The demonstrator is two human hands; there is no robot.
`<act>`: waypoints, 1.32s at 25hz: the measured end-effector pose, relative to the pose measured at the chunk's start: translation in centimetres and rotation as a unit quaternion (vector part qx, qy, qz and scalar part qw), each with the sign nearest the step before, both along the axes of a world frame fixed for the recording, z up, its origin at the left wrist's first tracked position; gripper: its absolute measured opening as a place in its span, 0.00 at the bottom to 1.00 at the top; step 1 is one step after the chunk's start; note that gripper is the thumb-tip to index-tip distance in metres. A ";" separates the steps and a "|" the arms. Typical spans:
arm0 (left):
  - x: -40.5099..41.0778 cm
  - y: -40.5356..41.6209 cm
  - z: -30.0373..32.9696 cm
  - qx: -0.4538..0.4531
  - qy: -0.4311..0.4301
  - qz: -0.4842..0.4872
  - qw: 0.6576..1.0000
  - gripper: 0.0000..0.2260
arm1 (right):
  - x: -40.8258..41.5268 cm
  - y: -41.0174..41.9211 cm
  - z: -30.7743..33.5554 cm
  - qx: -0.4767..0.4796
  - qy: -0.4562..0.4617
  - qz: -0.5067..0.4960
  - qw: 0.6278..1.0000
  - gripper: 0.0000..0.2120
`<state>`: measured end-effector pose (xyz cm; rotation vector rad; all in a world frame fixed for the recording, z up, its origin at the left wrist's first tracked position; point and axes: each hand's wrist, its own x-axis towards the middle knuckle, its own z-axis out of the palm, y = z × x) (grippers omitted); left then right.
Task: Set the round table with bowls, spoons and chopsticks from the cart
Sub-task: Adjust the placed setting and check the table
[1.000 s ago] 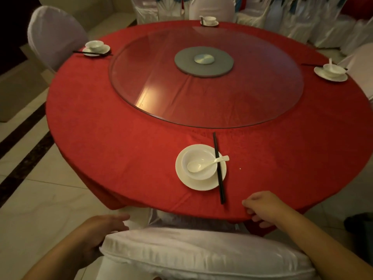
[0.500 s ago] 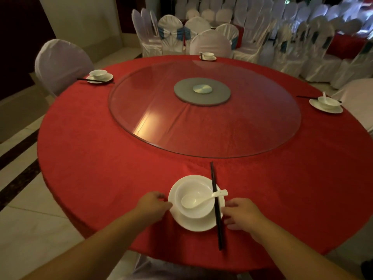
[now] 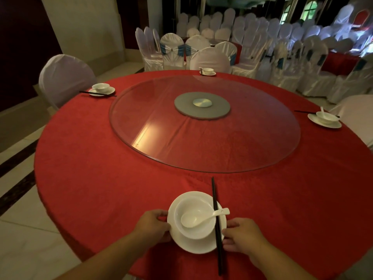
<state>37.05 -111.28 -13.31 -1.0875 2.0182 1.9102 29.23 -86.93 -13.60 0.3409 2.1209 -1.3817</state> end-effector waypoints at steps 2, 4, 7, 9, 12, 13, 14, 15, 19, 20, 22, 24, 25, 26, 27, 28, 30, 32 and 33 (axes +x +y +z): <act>-0.1 0.1 0.0 -0.001 0.001 -0.009 1.000 0.17 | -0.1 0.3 -0.2 -0.002 -0.005 -0.004 1.000 0.09; -0.2 0.4 0.1 0.001 0.003 -0.019 1.000 0.16 | -0.3 0.8 -0.3 -0.004 -0.007 -0.009 1.000 0.11; -0.3 0.9 0.1 -0.002 0.000 -0.028 1.000 0.15 | -0.3 1.4 -0.3 -0.007 -0.010 -0.013 1.000 0.12; -0.3 1.1 0.3 -0.006 -0.007 -0.028 1.000 0.15 | -0.2 1.6 -0.1 -0.009 -0.013 -0.010 1.000 0.12; -0.1 1.2 0.6 -0.015 -0.015 -0.031 0.999 0.16 | 0.1 1.6 0.1 -0.012 -0.015 -0.008 1.000 0.12; 0.0 1.2 0.7 -0.019 -0.020 -0.031 0.999 0.16 | 0.2 1.6 0.0 -0.012 -0.015 -0.008 1.000 0.12; 0.0 1.1 0.7 -0.021 -0.021 -0.031 0.999 0.16 | 0.3 1.5 0.0 -0.010 -0.015 -0.009 1.000 0.13; 0.0 1.1 0.8 -0.024 -0.024 -0.033 0.999 0.16 | 0.3 1.5 0.0 -0.008 -0.014 -0.010 1.000 0.13; 0.2 0.9 0.7 -0.033 -0.035 -0.048 0.998 0.17 | 0.4 1.5 0.3 -0.006 -0.013 -0.007 1.000 0.13; 0.2 0.9 0.6 -0.040 -0.036 -0.048 0.997 0.17 | 0.5 1.5 0.4 -0.005 -0.013 -0.005 1.000 0.13; 0.0 0.8 0.4 -0.116 -0.014 -0.053 0.992 0.15 | 0.7 1.6 0.6 -0.003 -0.013 -0.003 1.000 0.14; -0.3 0.8 0.8 -0.231 0.021 -0.065 0.971 0.10 | 0.7 1.6 0.9 0.009 -0.003 -0.005 1.000 0.13; -0.4 1.0 1.2 -0.240 0.034 -0.066 0.968 0.08 | 0.7 1.6 1.1 0.015 0.003 -0.004 1.000 0.12; -0.6 1.3 1.5 -0.217 0.050 -0.068 0.973 0.06 | 0.8 1.7 1.2 0.020 0.008 -0.002 1.000 0.11; -0.7 1.7 1.7 -0.183 0.055 -0.067 0.979 0.07 | 0.8 1.8 1.4 0.024 0.010 0.000 1.000 0.11; -0.7 2.1 1.7 -0.159 0.053 -0.064 0.984 0.07 | 0.9 1.9 1.6 0.026 0.014 0.003 1.000 0.11; -0.7 2.6 1.8 -0.145 0.048 -0.069 0.986 0.09 | 1.1 2.2 1.9 0.030 0.017 0.005 0.999 0.10; -0.6 2.6 2.1 -0.146 0.044 -0.073 0.986 0.10 | 1.4 2.5 2.2 0.037 0.027 0.002 0.999 0.09; -0.5 2.5 2.5 -0.164 0.045 -0.082 0.982 0.11 | 1.6 2.7 2.5 0.045 0.039 0.001 0.998 0.09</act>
